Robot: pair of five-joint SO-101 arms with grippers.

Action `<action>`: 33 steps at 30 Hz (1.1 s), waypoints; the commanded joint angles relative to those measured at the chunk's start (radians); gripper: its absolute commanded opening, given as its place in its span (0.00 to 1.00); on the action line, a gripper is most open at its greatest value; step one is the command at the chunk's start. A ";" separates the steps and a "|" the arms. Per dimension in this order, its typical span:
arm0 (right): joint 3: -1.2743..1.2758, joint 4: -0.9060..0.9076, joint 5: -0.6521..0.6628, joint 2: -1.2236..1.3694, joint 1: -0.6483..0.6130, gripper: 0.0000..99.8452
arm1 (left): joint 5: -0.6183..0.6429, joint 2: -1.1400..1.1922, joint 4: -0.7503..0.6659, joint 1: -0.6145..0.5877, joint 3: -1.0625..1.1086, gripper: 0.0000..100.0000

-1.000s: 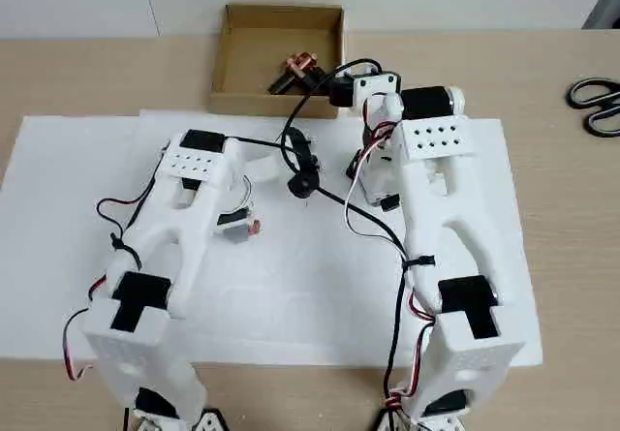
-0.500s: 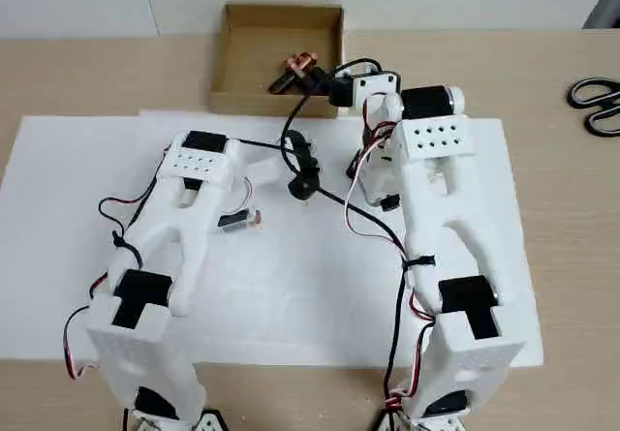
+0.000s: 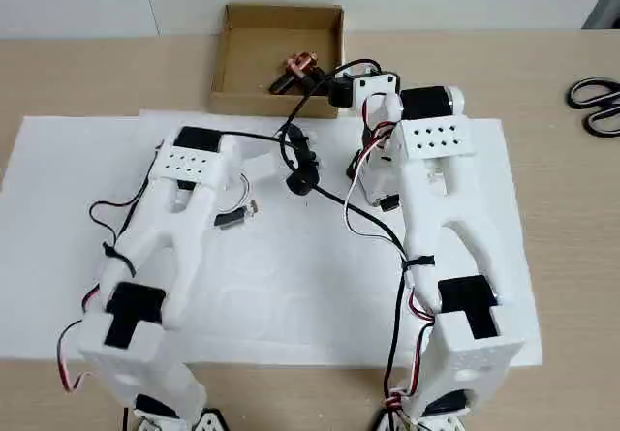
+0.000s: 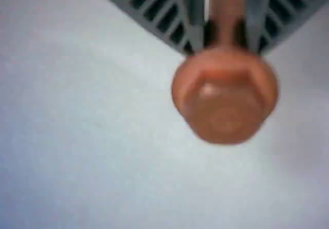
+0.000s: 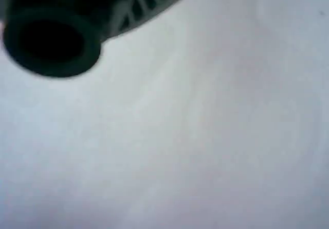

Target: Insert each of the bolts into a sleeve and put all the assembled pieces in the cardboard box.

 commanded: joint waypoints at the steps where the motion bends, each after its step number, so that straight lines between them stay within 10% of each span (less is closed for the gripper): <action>1: -0.008 -0.007 0.011 -0.067 0.010 0.00 | 0.051 -0.103 0.021 -0.003 -0.042 0.01; 33: -0.002 -0.004 0.011 -0.068 0.008 0.00 | 0.330 -0.468 0.144 -0.003 -0.042 0.00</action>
